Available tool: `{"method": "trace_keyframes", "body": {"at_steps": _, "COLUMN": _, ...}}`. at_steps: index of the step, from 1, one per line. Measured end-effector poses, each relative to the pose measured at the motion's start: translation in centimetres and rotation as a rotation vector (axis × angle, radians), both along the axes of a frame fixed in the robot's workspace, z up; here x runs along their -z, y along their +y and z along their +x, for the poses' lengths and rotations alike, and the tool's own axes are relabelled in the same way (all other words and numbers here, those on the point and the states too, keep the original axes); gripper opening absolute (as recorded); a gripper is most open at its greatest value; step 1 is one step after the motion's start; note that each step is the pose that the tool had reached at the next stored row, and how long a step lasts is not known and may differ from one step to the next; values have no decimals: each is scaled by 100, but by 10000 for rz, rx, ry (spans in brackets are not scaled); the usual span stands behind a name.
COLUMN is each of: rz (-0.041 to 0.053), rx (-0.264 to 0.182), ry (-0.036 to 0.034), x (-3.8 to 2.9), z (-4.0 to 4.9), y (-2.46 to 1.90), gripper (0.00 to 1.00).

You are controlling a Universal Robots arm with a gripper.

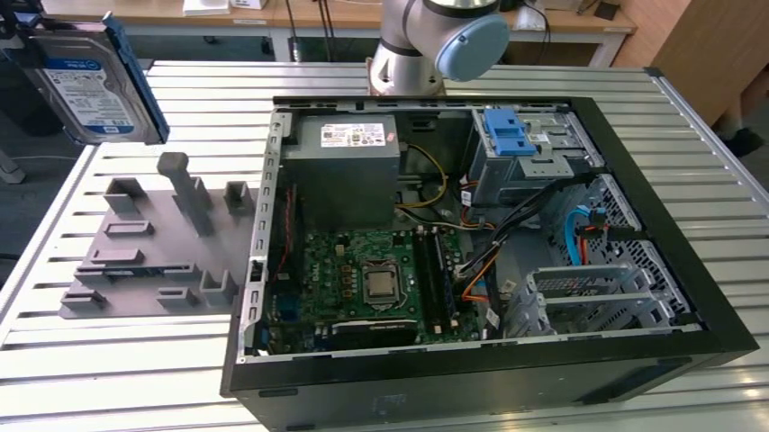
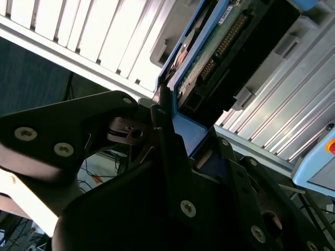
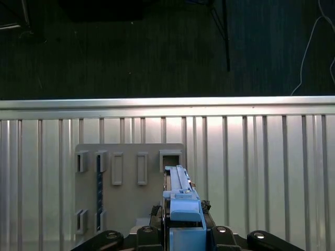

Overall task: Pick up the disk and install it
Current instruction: 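Pick up the disk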

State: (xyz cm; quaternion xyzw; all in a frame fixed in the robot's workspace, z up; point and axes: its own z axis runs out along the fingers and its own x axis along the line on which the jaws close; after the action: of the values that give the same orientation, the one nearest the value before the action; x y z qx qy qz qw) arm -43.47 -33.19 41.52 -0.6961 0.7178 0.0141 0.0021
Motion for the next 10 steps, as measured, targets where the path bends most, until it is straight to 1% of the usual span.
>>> {"method": "trace_keyframes", "body": {"at_steps": 10, "rz": 0, "rx": 0, "ry": 0, "x": -122, "z": 0, "y": 2, "gripper": 36}}
